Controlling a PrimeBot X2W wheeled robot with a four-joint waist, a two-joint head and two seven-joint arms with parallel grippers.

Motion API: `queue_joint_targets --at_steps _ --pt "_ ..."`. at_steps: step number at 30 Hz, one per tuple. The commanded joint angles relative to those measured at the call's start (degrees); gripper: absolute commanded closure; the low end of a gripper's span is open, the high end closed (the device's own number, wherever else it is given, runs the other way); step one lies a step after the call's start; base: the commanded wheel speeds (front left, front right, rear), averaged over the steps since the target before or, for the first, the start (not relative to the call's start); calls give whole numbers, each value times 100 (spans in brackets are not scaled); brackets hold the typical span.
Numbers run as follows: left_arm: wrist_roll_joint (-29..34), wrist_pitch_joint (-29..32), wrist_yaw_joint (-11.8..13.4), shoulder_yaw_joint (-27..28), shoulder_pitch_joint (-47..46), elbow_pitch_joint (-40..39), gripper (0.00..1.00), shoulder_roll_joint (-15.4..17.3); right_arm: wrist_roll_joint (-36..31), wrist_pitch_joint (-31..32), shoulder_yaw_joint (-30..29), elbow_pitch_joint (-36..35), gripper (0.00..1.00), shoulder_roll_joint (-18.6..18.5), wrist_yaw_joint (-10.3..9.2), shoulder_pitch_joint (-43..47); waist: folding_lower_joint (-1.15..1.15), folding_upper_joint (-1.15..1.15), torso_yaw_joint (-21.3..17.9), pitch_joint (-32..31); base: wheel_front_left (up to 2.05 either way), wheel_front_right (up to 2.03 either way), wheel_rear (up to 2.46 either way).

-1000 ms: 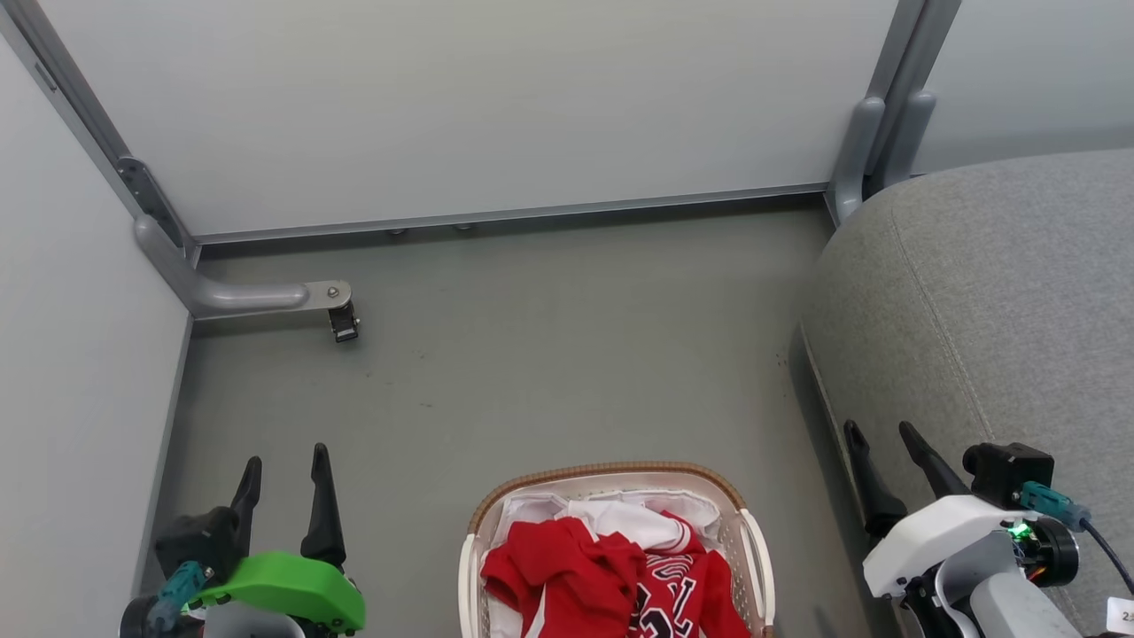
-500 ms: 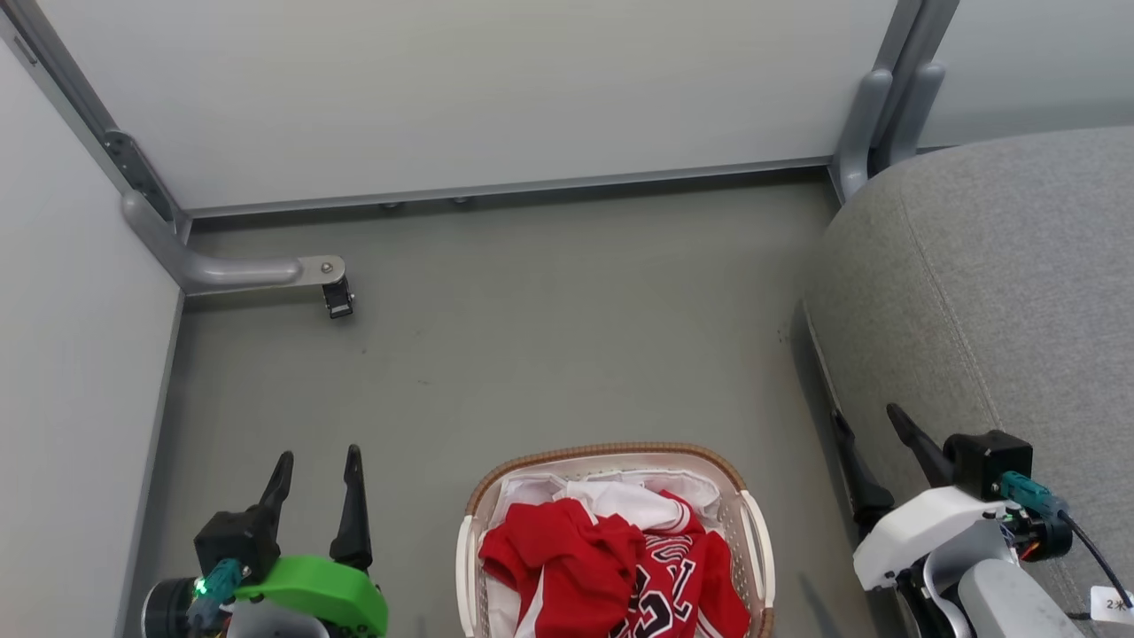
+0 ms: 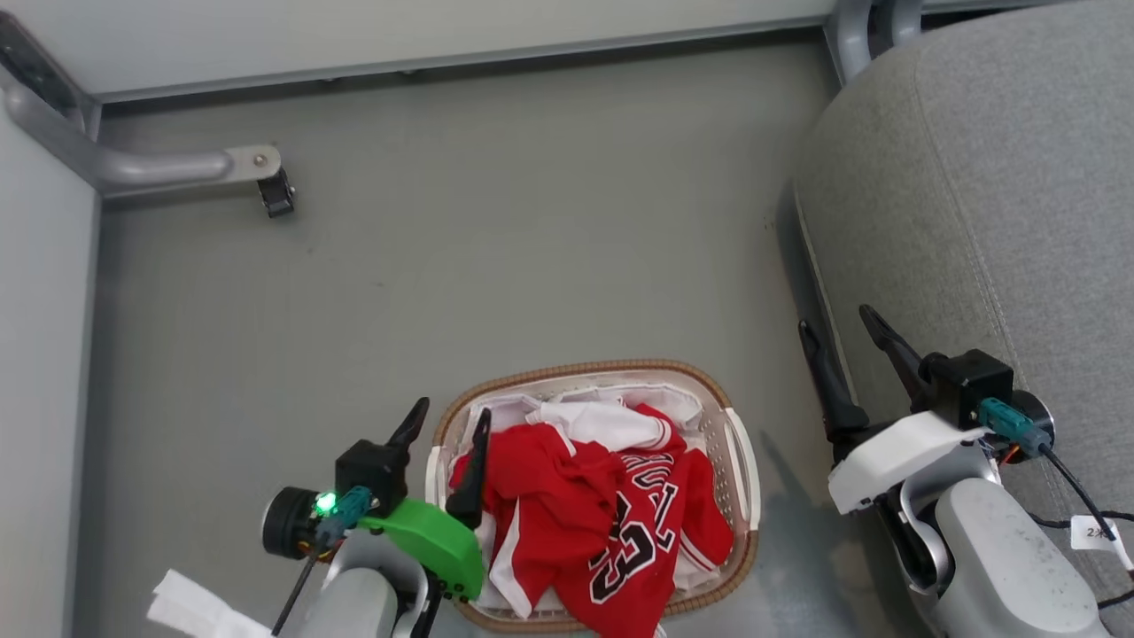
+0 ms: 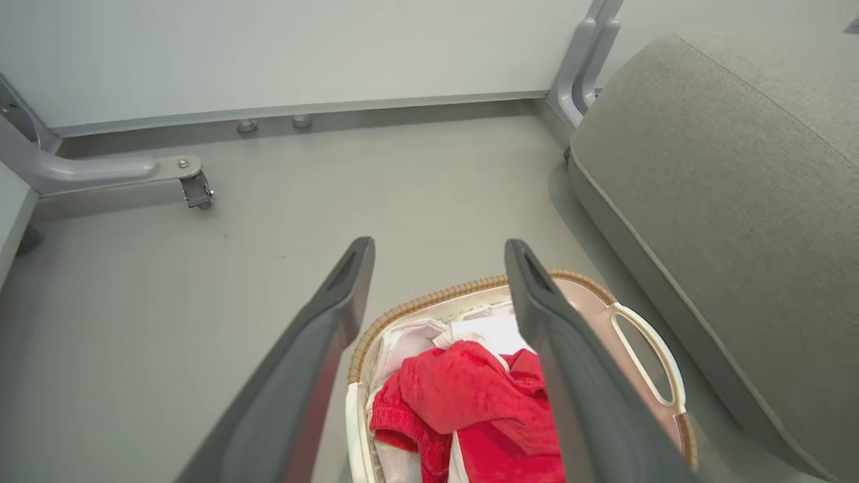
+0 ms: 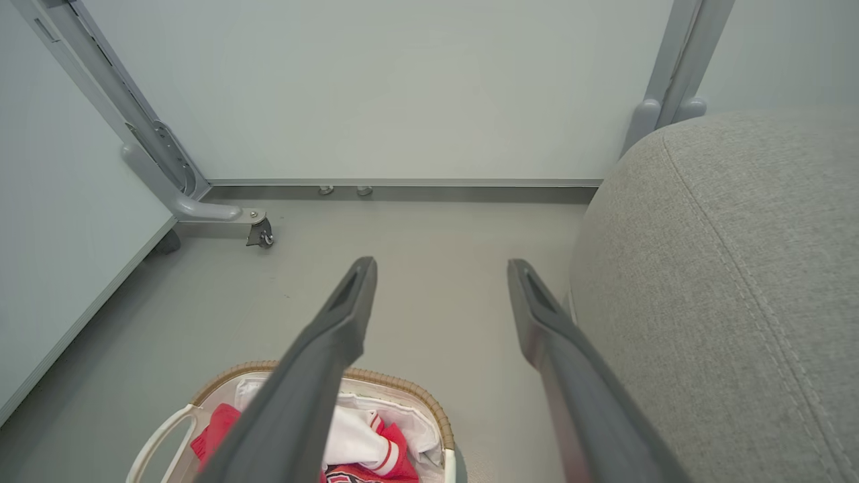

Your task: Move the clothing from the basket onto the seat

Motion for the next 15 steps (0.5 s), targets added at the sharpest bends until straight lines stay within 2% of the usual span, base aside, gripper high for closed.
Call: queue_joint_targets --at_steps 1,8,10,15 --pt "-29 -59 -20 -188 -244 98 0 21 -99 -49 25 -30 0 -27 -2 -144 0 56 -291 664 0 0 0" --pt "-535 -89 -23 -1241 -841 863 0 26 -206 -90 95 -119 0 0 -2 -395 0 58 -454 1417 0 0 0" --pt "-818 -90 -20 -1471 -972 1048 0 30 -166 -90 94 -163 0 2 -2 -445 0 58 -480 1578 0 0 0" --pt "-1043 -89 -20 -1912 -1287 1390 0 26 -162 -90 85 -223 0 1 -2 -488 0 58 -516 1930 0 0 0"
